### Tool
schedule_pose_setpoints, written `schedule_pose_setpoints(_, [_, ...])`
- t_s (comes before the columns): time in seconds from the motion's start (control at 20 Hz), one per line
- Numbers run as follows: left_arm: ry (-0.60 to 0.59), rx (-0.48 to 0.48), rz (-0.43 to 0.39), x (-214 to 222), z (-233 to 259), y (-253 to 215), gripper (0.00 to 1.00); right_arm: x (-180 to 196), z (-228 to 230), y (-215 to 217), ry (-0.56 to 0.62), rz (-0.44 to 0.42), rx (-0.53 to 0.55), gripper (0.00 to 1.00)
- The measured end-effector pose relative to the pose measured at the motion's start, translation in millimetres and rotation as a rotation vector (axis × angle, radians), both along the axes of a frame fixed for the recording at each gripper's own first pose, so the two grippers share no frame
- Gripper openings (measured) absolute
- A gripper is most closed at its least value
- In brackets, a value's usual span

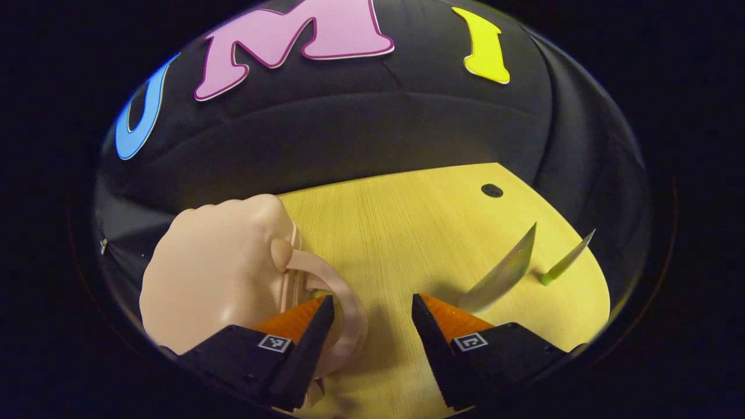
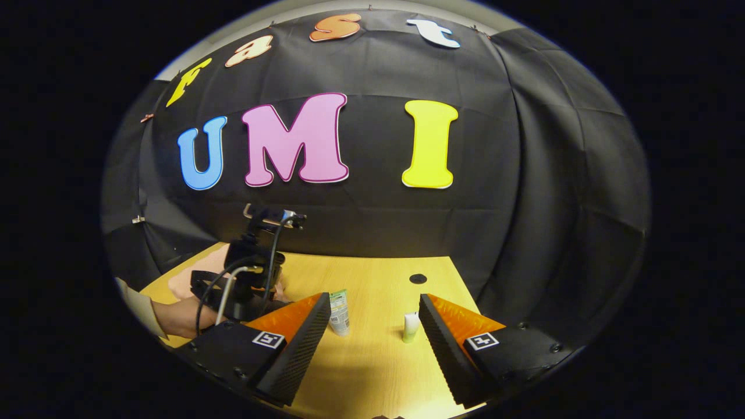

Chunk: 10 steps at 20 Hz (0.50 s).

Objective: First open the suitcase, pack the skin care products into it, and then close the suitcase.

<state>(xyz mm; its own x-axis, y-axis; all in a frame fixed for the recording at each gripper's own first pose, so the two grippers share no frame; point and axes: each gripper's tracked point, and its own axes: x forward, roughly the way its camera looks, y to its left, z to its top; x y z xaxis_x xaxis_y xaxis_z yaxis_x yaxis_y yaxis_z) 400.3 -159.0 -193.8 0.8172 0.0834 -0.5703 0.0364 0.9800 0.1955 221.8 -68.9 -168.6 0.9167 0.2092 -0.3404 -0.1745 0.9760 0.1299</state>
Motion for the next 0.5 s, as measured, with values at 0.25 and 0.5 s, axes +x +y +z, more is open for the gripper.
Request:
schedule_pose_setpoints(0.25, [0.056, -0.048, 0.129, 8.2, -21.6, 25.4, 0.42, 8.3, -8.0, 1.1, 0.021, 0.003, 0.002, 0.97])
schedule_pose_setpoints(0.5, [0.047, -0.189, 0.063, 5.0, 14.9, 10.1, 0.13, 10.8, -6.1, 9.2, 0.014, 0.012, -0.007, 0.97])
